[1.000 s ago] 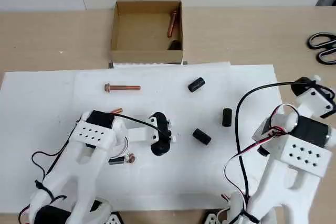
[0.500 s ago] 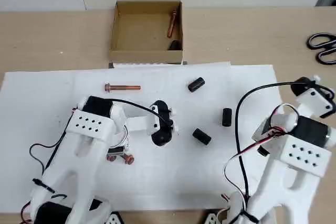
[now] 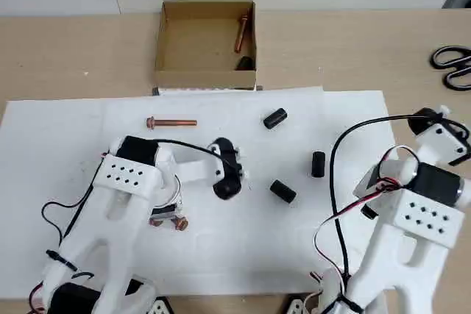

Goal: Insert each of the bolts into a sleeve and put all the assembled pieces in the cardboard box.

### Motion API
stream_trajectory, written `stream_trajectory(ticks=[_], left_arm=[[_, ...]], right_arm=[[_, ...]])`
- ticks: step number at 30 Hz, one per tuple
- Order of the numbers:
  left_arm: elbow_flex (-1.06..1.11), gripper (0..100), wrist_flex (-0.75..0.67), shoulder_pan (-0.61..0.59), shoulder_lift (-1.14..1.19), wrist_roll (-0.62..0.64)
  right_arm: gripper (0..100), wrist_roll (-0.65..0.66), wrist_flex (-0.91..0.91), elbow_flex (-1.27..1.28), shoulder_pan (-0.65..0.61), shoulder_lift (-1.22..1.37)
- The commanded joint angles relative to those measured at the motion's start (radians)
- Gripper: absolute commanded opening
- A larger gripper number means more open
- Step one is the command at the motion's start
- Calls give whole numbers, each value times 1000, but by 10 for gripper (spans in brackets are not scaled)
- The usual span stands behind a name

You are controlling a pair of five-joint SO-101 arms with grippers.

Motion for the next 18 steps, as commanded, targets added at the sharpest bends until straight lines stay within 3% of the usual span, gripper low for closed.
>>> stream_trajectory(ticks=[1, 13, 18], left_arm=[[-2, 173, -37, -3, -12, 37], [96, 173, -43, 2, -11, -6], [156, 173, -110, 2, -11, -9]], right_arm=[[2, 3, -19, -5, 4, -10], [2, 3, -19, -5, 4, -8], [2, 3, -19, -5, 4, -8]])
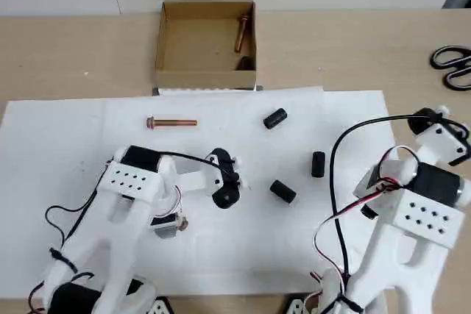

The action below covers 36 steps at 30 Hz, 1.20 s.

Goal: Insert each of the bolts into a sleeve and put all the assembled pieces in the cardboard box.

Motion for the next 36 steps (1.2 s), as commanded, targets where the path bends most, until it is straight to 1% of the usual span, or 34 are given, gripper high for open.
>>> stream_trajectory(ticks=[1, 9, 13, 18, 26, 33, 36], left_arm=[[22, 173, -55, 2, -11, -6], [61, 173, -141, 2, -11, -6], [65, 167, -149, 2, -11, -6], [59, 111, -143, 2, -11, -6], [53, 77, -143, 2, -12, -6], [-21, 13, -141, -2, -12, -3], [-42, 6, -141, 0, -12, -3]], right_arm=[[2, 3, -19, -5, 4, -8], [2, 3, -19, -5, 4, -8], [2, 3, -19, -5, 4, -12], [2, 3, -19, -5, 4, -13], [2, 3, -19, -5, 4, -12], [2, 3, -19, -5, 4, -10], [2, 3, -19, -5, 4, -10]])
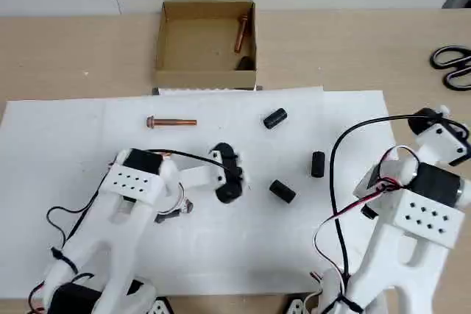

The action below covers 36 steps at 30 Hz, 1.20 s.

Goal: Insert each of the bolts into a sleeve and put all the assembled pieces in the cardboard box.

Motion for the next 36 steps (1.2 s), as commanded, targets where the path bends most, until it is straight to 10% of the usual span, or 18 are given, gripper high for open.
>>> stream_trajectory(ticks=[1, 15, 36], left_arm=[[-45, 6, -9, 2, -12, -2], [-7, 175, -12, -5, -12, 60], [51, 86, -143, 2, -9, 60]], right_arm=[[2, 2, -19, -5, 4, -10], [2, 2, -19, -5, 4, -8], [2, 2, -19, -5, 4, -10]])
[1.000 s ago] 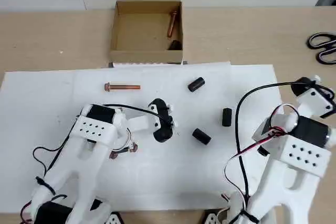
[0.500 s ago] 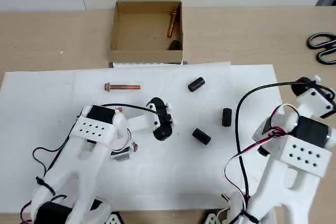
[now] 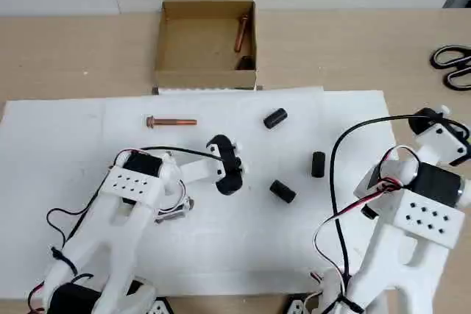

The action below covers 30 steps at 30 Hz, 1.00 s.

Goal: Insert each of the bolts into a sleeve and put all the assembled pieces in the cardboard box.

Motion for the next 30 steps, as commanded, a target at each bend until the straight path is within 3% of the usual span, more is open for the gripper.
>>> stream_trajectory(ticks=[1, 13, 19, 26, 30], left_arm=[[-4, 70, -12, 2, -9, 3], [-90, 6, 97, 5, -11, 3], [-91, 7, 60, 3, -11, 8], [-90, 141, 21, -3, -9, 74], [-77, 141, 28, 5, -9, 78]], right_arm=[[2, 2, -19, -5, 4, -12], [2, 2, -19, -5, 4, -16], [2, 2, -18, -5, 4, -16], [2, 2, -18, -5, 4, -16], [2, 2, -18, -5, 4, -16]])
